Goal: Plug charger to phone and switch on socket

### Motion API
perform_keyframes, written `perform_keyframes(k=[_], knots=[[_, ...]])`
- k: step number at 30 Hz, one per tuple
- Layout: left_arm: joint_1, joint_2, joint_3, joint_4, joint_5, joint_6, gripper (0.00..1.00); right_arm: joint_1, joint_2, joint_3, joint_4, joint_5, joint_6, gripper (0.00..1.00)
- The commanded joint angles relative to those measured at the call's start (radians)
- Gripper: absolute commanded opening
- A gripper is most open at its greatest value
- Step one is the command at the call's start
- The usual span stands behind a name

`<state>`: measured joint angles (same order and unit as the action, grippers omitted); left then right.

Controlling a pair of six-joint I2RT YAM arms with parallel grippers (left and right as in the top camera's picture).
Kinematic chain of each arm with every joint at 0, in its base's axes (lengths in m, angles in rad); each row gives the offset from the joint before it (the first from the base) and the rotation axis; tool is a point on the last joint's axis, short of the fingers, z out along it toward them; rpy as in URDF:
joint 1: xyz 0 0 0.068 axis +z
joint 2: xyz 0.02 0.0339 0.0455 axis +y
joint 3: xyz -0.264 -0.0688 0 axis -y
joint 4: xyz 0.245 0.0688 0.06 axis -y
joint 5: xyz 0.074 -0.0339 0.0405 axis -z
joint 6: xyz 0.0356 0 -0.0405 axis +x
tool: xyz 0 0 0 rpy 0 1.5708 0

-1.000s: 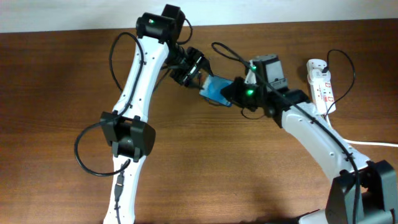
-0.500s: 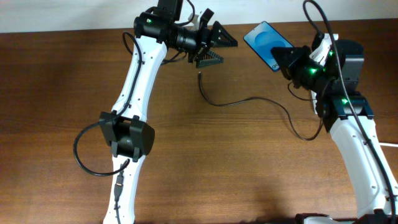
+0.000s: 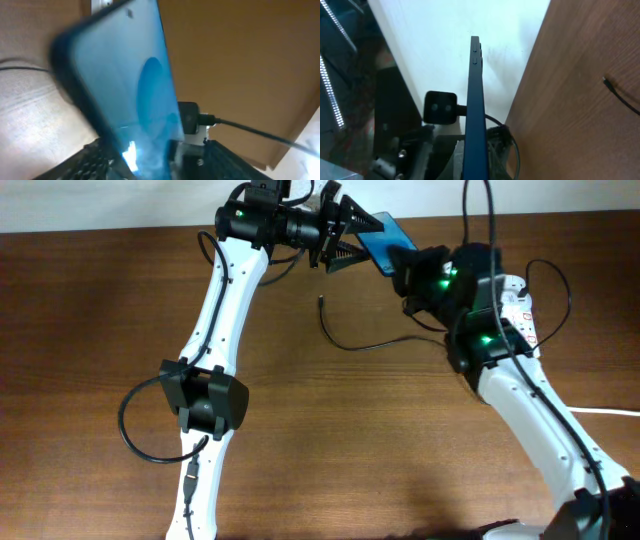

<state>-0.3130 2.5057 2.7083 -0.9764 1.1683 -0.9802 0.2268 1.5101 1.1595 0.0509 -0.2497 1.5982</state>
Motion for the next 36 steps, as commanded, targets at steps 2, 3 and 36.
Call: perform_keyframes(k=[2,3,36], knots=[[-0.001,-0.051,0.017,0.003,0.014,-0.09,0.56,0.032,0.025,0.013,0.026,0.064,0.009,0.04],[-0.001,-0.051,0.017,0.003,0.014,-0.09,0.54,0.037,0.033,0.013,0.04,0.068,0.015,0.04],[-0.021,-0.051,0.017,0.003,-0.196,-0.171,0.0,0.069,0.035,0.013,0.147,0.069,0.087,0.04]])
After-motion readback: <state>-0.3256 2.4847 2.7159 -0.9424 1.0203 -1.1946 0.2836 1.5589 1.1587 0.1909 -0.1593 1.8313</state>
